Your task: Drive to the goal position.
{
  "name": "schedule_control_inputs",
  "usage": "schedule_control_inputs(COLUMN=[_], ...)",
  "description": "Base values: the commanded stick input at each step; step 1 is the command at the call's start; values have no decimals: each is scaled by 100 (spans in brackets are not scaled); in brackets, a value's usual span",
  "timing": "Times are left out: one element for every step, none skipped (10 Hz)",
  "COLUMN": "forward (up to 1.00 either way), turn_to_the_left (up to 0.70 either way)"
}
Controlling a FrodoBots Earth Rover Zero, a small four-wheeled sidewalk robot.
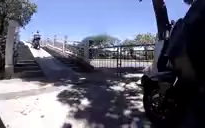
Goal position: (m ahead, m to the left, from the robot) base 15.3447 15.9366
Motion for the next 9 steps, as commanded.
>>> schedule_control_inputs(forward=[0,0,37,70,70,70,70,70,70], turn_to_the_left=[70,70,33,0,0,0,0,0,0])
